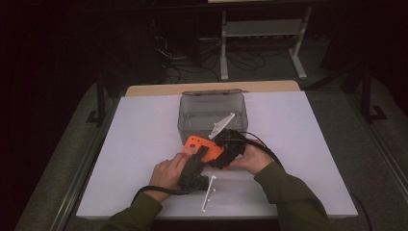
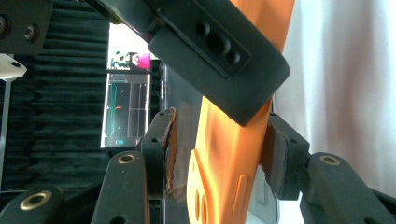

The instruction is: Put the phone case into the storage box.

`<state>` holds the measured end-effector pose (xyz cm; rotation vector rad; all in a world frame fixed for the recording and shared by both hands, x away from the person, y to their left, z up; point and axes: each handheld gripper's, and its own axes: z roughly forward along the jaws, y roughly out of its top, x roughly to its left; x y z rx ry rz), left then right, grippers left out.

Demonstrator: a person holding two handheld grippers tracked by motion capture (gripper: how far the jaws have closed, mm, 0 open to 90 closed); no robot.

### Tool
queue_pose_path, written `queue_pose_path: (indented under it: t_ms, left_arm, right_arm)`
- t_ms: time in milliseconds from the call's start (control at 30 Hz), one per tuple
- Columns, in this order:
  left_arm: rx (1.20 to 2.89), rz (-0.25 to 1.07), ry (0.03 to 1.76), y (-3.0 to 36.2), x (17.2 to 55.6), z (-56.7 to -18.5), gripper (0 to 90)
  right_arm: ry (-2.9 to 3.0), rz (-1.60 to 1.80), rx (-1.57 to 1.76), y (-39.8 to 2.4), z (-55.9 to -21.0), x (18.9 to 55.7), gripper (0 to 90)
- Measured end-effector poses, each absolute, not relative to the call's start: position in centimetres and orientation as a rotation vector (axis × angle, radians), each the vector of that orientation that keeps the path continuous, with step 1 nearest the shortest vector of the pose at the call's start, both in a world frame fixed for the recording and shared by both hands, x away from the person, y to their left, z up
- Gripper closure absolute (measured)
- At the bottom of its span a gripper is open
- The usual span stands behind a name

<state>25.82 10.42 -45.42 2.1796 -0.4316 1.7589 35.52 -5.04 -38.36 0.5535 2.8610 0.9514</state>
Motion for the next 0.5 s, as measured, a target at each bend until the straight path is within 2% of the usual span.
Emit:
queue_pose_path:
  t_ms: [500]
  left_arm:
    - [2.148, 1.748, -0.44, 10.35, 25.68, -45.58, 60.0]
  right_arm:
    - [2.868, 0.952, 0.568, -5.17, -38.41, 35.64, 15.7]
